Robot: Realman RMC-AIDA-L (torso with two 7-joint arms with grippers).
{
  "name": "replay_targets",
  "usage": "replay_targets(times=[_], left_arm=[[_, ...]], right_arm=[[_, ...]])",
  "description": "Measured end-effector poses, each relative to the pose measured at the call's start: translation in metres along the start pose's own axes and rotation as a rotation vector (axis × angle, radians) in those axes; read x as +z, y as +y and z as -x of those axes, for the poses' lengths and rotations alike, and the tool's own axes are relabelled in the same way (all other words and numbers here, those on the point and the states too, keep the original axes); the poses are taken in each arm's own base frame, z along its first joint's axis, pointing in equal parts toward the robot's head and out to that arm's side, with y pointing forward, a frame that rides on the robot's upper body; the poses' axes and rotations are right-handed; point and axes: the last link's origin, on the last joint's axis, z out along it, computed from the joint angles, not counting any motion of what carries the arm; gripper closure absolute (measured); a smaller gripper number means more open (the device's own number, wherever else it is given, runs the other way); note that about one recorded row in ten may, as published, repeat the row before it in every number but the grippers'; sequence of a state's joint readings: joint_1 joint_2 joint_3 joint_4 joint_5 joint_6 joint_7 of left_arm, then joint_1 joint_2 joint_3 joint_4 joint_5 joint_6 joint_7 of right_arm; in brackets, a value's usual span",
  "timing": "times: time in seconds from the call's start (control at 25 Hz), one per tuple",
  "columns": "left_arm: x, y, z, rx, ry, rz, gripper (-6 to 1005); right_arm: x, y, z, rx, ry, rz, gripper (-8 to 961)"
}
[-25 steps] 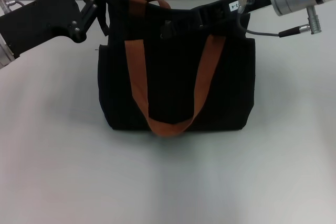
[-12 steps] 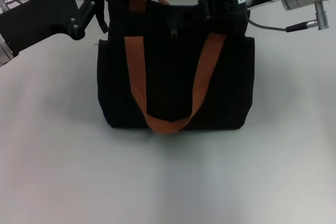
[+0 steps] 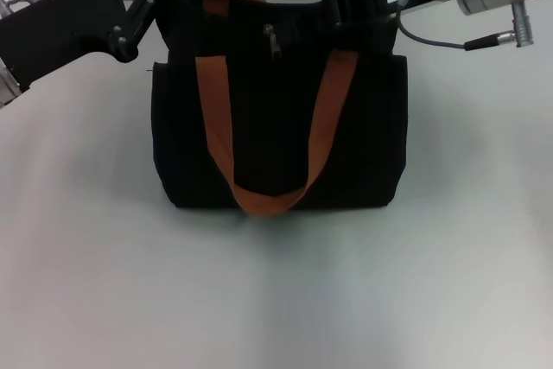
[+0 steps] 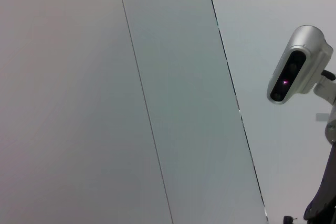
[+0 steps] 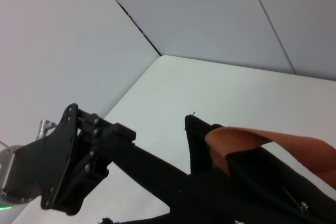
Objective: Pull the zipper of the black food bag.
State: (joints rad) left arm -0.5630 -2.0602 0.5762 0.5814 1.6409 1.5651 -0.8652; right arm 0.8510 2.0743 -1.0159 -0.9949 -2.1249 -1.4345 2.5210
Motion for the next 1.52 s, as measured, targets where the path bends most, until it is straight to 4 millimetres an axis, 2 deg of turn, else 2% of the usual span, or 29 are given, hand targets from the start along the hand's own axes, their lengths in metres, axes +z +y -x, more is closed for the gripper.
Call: replay_targets(times=[0.48,0.8,1.2,1.52], left_arm=[[0.001,0.002,0.000,0.000,0.006,0.003,953],[0.001,0.002,0.000,0.002,0.007,0.004,953],[0.002,0.002,0.000,0.004,0.006,0.006,952],[0.001,0.000,0.000,0.009,0.004,-0.003,952]], right_arm=[[0.014,0.007,0.000,-0.006,0.003,0.018,577],[0.017,0.009,0.000,0.000,-0.009,0.036,588],[0.015,0.011,-0.001,0.011,-0.022,0.062,588],[0.007,0.004,0.001,-0.001,-0.011,0.007,590]])
